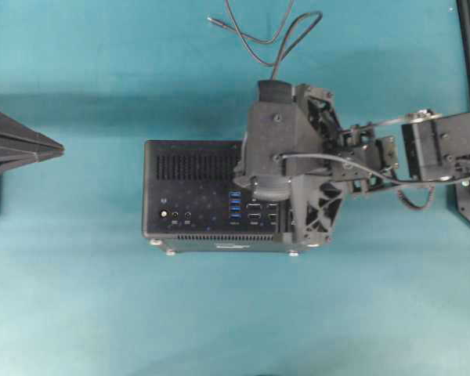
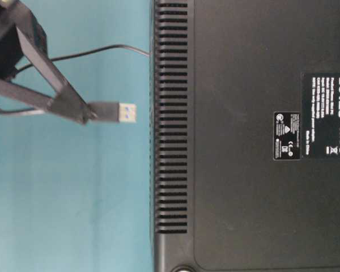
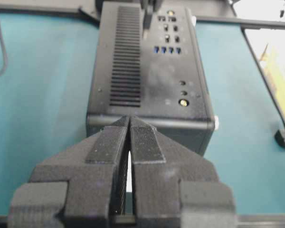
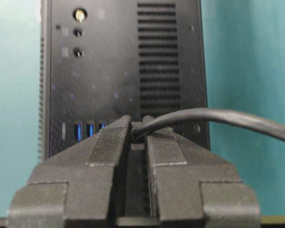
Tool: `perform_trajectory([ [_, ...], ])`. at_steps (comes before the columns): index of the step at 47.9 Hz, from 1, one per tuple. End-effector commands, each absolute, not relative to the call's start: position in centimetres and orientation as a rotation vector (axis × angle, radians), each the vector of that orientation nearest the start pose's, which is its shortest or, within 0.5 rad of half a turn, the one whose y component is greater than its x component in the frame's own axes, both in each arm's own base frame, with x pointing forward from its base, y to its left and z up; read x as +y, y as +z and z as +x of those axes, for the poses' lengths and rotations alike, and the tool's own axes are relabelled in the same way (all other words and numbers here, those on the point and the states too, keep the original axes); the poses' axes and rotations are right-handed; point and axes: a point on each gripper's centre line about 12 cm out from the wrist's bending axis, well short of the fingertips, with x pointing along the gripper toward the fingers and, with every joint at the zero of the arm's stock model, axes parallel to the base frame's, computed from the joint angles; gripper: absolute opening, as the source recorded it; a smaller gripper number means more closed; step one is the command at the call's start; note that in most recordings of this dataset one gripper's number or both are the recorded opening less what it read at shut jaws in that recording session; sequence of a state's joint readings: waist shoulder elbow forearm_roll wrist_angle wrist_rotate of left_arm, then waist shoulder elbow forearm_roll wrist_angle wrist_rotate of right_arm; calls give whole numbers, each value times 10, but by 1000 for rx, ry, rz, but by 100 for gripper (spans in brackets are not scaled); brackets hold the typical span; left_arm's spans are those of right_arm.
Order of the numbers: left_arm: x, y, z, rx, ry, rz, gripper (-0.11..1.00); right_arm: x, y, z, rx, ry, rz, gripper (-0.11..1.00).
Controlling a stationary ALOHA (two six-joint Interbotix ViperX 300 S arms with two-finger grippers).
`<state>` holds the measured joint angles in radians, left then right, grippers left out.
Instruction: Insert the USB into the PC box with both arms.
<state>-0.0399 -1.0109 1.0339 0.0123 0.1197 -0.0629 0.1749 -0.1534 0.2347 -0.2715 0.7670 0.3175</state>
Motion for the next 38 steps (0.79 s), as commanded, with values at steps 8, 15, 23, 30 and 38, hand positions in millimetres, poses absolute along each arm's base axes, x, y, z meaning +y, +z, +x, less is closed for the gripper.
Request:
perform_trajectory([
  [8, -7, 322, 189, 105, -34, -47, 0, 49, 330, 396, 792, -53, -45, 8],
  [15, -7, 323, 186, 91, -34, -47, 0, 49, 326, 399, 802, -53, -49, 8],
  [23, -7, 323, 186, 91, -34, -49, 0, 48, 326, 398, 828, -64, -52, 8],
  [30, -7, 321, 186, 98, -34, -49, 0, 48, 327, 396, 892, -83, -63, 8],
  [38, -7, 319, 186, 102, -34, -49, 0, 51, 327, 399, 900, -81, -66, 8],
])
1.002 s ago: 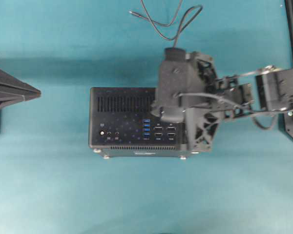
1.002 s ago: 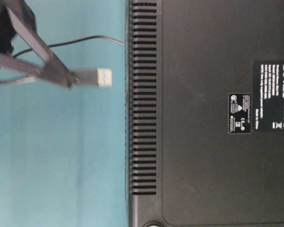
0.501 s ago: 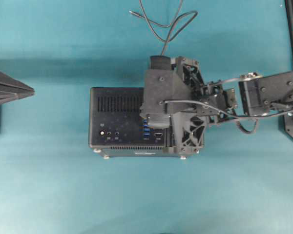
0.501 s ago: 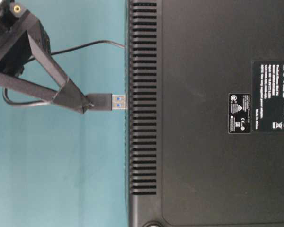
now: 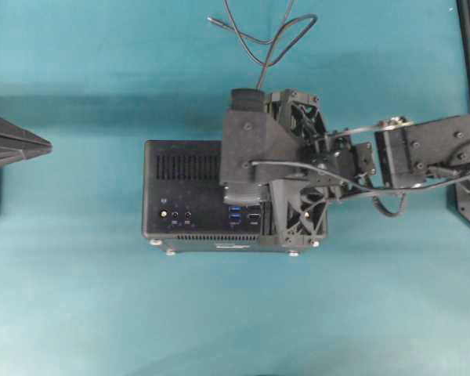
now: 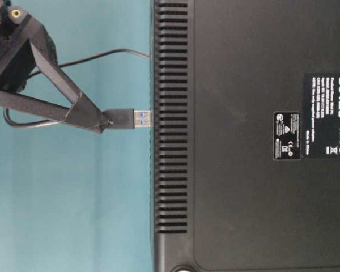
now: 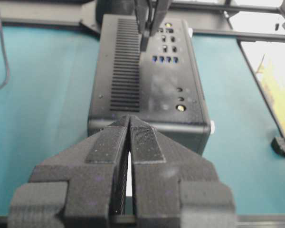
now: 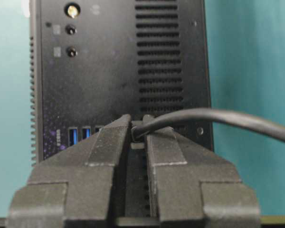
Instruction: Insert the USB into the PC box with both arms.
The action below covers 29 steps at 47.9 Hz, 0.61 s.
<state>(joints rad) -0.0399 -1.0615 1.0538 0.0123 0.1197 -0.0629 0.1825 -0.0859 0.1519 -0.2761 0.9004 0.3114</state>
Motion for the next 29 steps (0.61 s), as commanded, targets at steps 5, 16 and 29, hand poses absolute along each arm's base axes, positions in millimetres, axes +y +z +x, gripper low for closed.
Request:
perform_trajectory([
  [5, -7, 319, 185, 98, -34, -49, 0, 53, 326, 400, 892, -74, -60, 8],
  [16, -7, 319, 185, 99, -34, -47, 0, 61, 326, 399, 891, -57, -55, 8],
  [29, -7, 320, 184, 96, -34, -49, 0, 65, 320, 400, 908, -47, -55, 8],
])
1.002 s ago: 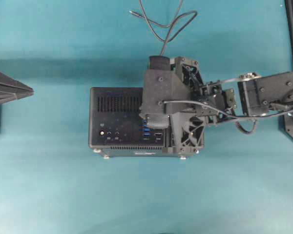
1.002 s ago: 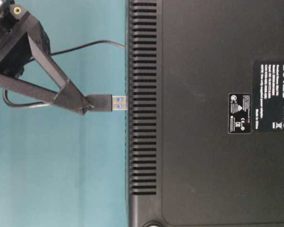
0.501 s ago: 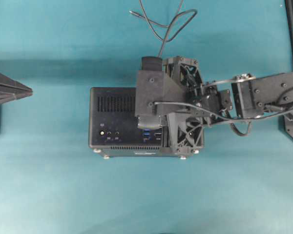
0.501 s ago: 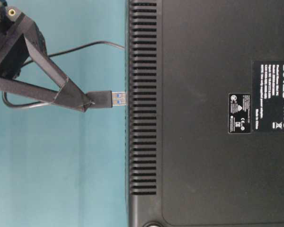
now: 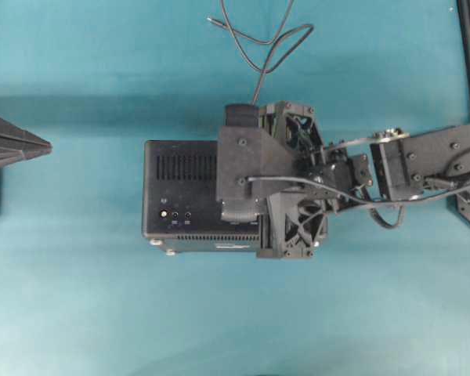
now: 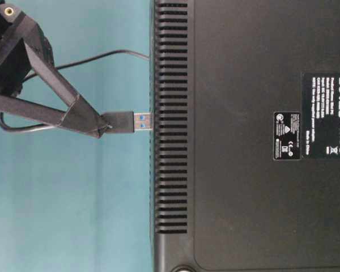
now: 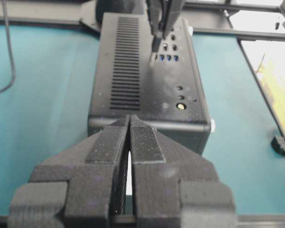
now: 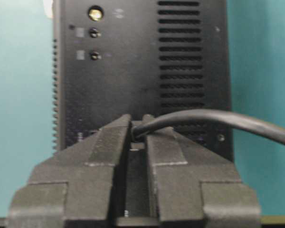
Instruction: Insert the USB into the PC box with both arms.
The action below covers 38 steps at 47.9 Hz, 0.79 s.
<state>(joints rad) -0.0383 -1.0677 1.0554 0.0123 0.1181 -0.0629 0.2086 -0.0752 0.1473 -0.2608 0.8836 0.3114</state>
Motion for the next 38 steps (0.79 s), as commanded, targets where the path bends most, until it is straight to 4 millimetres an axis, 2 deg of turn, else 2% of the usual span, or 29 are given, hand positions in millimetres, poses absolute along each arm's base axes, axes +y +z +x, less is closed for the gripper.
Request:
perform_trajectory([
  [1, -7, 320, 184, 96, -34, -46, 0, 65, 320, 400, 909, -47, -54, 8],
  [38, -7, 320, 184, 96, -36, -47, 0, 74, 320, 397, 925, -42, -43, 8],
])
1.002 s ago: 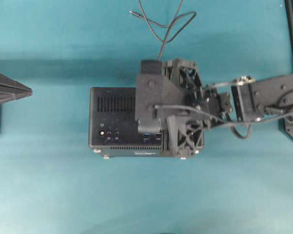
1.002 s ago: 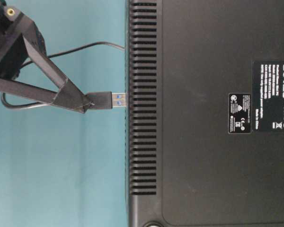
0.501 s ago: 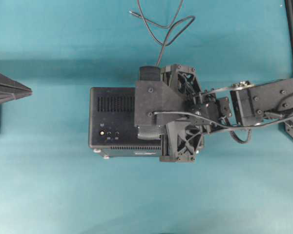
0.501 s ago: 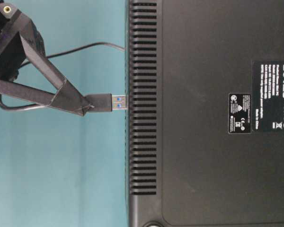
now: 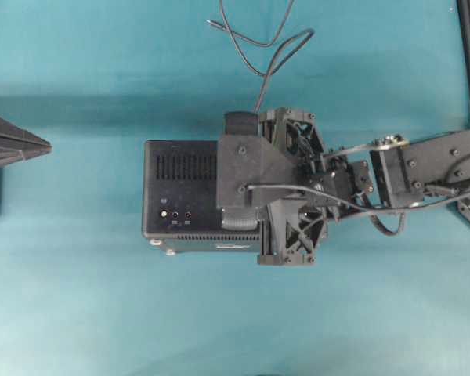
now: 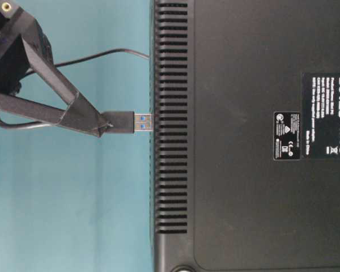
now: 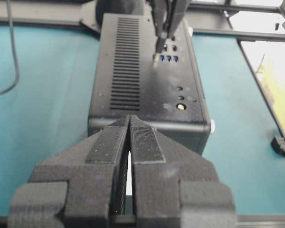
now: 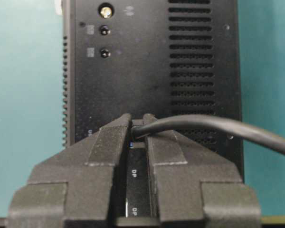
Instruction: Insert the USB into the PC box with both arms.
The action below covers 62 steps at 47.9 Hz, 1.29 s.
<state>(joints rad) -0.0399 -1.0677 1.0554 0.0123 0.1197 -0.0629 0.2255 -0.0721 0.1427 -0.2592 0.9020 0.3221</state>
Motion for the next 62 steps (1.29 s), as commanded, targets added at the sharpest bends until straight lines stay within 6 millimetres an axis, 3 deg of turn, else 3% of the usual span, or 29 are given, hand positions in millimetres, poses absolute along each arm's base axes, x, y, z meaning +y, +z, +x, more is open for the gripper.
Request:
perform_trajectory([
  [1, -7, 320, 184, 96, -36, -47, 0, 74, 320, 397, 928, -41, -44, 8],
  [15, -7, 319, 184, 98, -37, -47, 0, 70, 310, 398, 966, -59, -53, 8],
  [62, -7, 316, 184, 104, -37, -45, 0, 49, 314, 399, 981, -108, -58, 8],
])
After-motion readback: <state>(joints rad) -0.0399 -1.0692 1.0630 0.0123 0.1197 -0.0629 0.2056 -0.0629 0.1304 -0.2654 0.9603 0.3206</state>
